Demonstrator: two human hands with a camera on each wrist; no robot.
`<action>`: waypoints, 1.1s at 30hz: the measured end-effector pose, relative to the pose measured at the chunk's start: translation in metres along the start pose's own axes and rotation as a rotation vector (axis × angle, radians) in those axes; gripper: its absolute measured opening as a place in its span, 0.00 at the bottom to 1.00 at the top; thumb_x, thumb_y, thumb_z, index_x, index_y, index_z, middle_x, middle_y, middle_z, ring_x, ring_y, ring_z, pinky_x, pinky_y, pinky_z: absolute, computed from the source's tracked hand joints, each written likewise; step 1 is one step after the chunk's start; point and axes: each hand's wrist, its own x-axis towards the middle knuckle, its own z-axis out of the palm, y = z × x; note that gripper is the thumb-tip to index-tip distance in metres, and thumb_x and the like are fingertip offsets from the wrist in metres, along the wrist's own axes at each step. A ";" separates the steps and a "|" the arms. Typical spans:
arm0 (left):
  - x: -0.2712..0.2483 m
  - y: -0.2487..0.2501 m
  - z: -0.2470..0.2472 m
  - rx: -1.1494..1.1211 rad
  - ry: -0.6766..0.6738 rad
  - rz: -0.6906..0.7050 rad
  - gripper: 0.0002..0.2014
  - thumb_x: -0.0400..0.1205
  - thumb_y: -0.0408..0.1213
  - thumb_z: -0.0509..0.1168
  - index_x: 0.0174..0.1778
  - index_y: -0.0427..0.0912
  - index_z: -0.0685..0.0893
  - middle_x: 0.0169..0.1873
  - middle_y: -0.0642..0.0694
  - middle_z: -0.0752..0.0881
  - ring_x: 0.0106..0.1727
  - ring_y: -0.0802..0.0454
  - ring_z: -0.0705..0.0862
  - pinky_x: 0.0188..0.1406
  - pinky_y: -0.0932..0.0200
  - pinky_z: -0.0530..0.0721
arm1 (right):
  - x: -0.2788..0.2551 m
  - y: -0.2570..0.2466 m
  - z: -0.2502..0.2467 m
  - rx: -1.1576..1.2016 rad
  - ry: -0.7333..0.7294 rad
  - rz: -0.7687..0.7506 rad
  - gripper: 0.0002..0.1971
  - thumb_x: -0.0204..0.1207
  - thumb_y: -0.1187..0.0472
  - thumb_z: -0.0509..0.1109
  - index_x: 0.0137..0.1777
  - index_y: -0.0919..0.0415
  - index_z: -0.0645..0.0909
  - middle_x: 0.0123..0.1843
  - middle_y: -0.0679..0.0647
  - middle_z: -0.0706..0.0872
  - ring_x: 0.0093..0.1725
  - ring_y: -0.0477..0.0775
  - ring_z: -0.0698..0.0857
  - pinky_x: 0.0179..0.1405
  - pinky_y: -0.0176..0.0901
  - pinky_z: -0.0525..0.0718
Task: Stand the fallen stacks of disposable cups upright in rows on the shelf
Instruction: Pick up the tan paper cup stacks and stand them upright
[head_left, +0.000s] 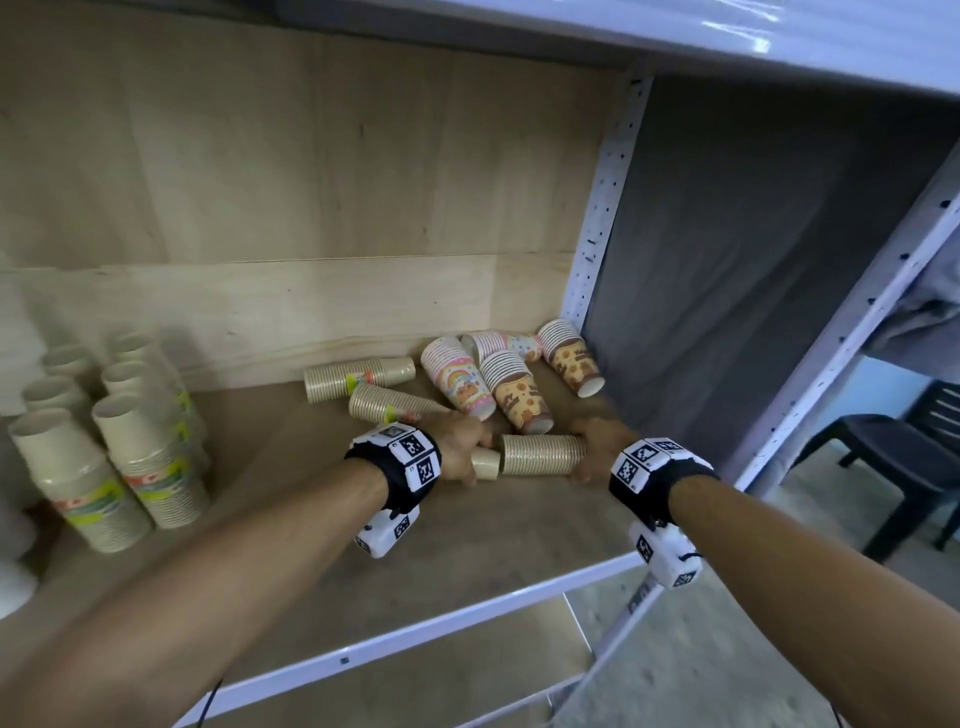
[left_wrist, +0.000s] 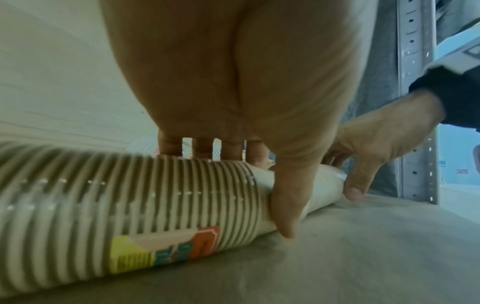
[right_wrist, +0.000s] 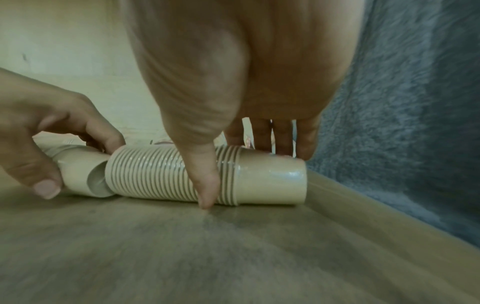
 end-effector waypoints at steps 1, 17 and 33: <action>0.001 -0.001 0.001 -0.005 0.004 0.001 0.28 0.73 0.48 0.77 0.69 0.49 0.81 0.55 0.45 0.85 0.55 0.45 0.84 0.52 0.52 0.83 | 0.000 -0.001 0.001 0.000 0.004 0.003 0.23 0.67 0.58 0.79 0.63 0.57 0.82 0.60 0.54 0.87 0.59 0.56 0.85 0.56 0.42 0.81; -0.025 -0.026 -0.035 -0.158 0.085 -0.006 0.33 0.71 0.46 0.78 0.73 0.51 0.76 0.65 0.51 0.81 0.62 0.49 0.81 0.58 0.54 0.82 | -0.005 -0.038 -0.061 -0.116 -0.169 -0.054 0.29 0.69 0.53 0.79 0.71 0.59 0.80 0.68 0.54 0.82 0.55 0.53 0.84 0.46 0.35 0.80; -0.120 -0.099 -0.078 -0.321 0.230 -0.228 0.27 0.72 0.40 0.78 0.67 0.48 0.78 0.63 0.47 0.80 0.56 0.50 0.79 0.51 0.55 0.81 | -0.020 -0.175 -0.100 -0.078 -0.095 -0.383 0.27 0.62 0.55 0.83 0.62 0.59 0.84 0.61 0.54 0.85 0.53 0.53 0.84 0.46 0.43 0.82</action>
